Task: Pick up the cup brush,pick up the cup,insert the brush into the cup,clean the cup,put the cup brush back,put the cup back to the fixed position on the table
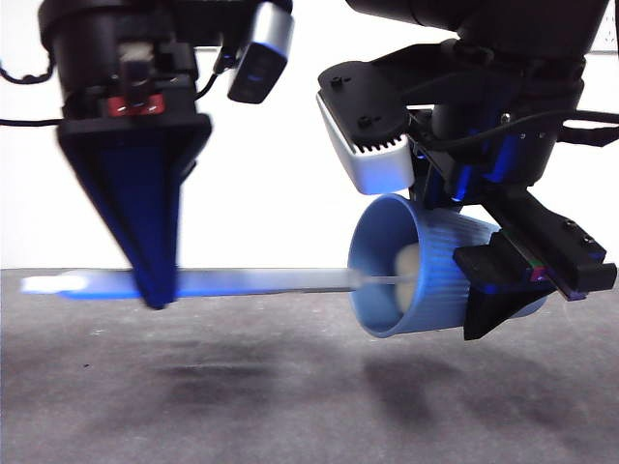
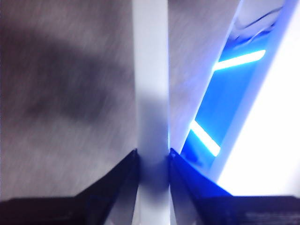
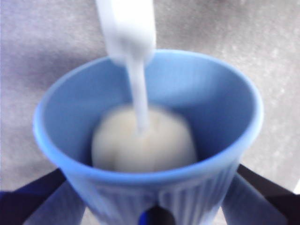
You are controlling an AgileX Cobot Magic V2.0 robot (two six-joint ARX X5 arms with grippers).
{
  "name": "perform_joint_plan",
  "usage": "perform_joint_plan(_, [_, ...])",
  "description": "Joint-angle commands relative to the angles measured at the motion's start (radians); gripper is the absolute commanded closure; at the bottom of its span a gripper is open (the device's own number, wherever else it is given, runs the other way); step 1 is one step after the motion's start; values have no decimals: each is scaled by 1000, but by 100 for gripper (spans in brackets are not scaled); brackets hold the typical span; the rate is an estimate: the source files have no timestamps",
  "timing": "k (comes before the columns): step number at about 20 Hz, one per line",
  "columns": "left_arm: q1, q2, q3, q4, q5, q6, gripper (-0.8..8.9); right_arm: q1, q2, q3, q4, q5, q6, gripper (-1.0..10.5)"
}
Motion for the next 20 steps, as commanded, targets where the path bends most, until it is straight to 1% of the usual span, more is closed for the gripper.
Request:
perform_joint_plan(1, [10, 2, -5, -58, -40, 1, 822, -27, 8, 1, -18, 16, 6, 964])
perform_joint_plan(4, [26, -3, -5, -95, -48, 3, 822, -53, 8, 1, -22, 18, 14, 964])
perform_joint_plan(8, [45, -25, -5, -122, -85, 4, 822, -82, 8, 1, -29, 25, 14, 964])
perform_joint_plan(13, [66, -51, -5, -120, -89, 26, 822, -88, 8, 1, -18, 16, 13, 964])
perform_joint_plan(17, [73, -51, -5, -110, -74, 50, 822, -86, 8, 1, -9, 11, 9, 964])
perform_joint_plan(20, [64, -51, -5, -61, -29, 55, 822, -77, 8, 1, -2, 9, 6, 964])
